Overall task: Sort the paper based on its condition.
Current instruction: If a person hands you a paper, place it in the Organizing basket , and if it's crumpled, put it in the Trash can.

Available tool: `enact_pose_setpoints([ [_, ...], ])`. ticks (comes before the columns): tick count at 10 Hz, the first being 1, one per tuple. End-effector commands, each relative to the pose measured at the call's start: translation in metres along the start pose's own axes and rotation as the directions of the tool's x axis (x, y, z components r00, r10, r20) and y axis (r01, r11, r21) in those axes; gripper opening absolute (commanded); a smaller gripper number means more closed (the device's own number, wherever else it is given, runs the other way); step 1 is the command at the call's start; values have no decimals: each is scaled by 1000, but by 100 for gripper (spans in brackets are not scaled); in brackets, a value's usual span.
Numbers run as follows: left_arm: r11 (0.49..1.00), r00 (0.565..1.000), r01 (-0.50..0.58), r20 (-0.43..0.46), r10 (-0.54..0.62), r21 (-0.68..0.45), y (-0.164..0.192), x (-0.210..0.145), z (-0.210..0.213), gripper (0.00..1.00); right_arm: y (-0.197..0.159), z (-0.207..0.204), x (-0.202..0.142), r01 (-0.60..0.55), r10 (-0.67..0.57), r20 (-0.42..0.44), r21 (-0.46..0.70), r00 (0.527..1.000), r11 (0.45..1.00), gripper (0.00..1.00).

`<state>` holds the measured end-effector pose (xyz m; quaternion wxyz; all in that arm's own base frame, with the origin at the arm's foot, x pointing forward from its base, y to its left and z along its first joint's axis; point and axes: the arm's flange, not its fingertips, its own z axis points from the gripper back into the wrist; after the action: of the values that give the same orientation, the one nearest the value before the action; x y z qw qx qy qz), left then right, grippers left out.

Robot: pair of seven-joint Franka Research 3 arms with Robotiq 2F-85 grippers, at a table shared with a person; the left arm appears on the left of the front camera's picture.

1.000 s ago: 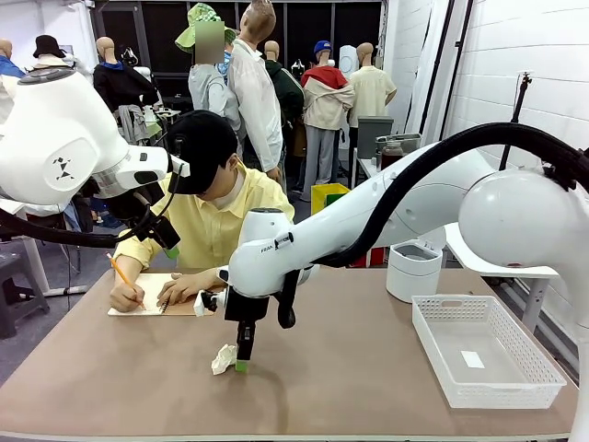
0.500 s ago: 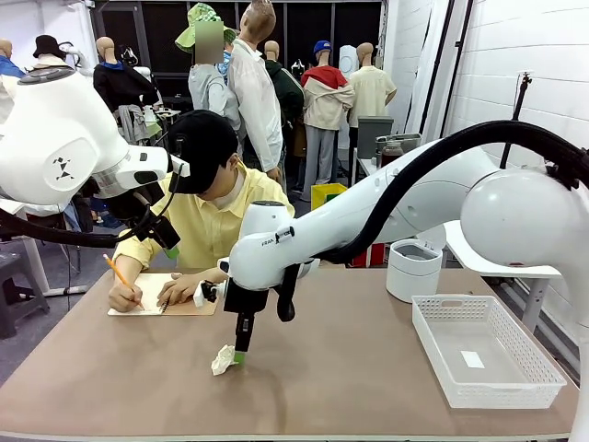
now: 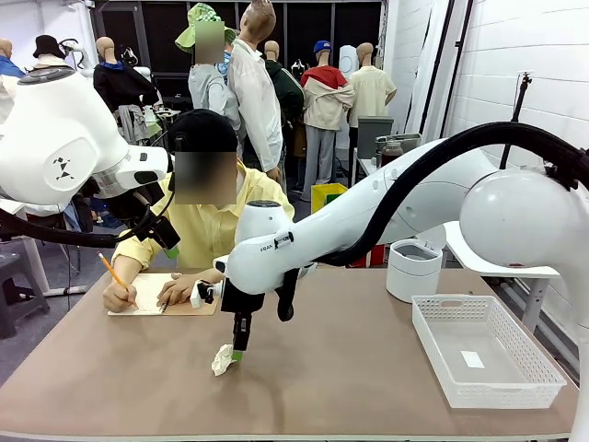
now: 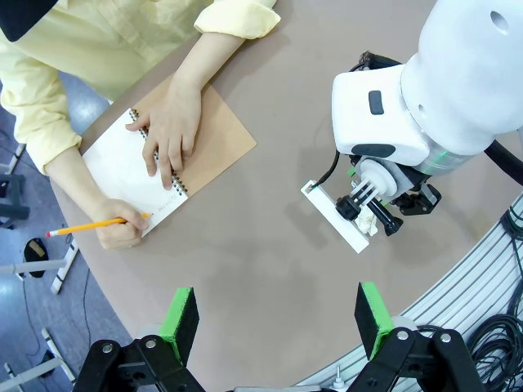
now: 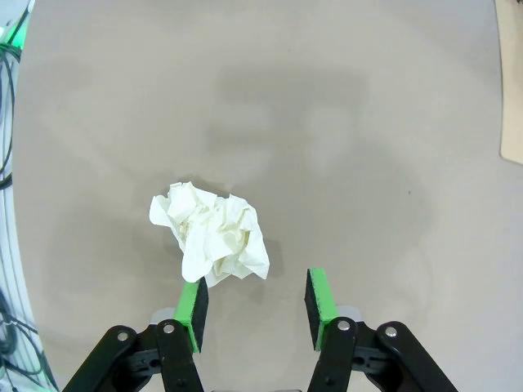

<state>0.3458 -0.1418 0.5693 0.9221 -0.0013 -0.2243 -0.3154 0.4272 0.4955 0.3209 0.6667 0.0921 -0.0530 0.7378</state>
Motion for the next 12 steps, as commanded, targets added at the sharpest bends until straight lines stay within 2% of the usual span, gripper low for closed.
enact_pose_setpoints([
  [1,1000,1000,-1,1,1,0,1,0,1,100,-2,-6,9,-11,11,-12,-21,1000,1000,62],
  [12,1000,1000,-1,1,1,0,1,0,1,100,7,-12,32,-117,116,13,33,993,993,62],
])
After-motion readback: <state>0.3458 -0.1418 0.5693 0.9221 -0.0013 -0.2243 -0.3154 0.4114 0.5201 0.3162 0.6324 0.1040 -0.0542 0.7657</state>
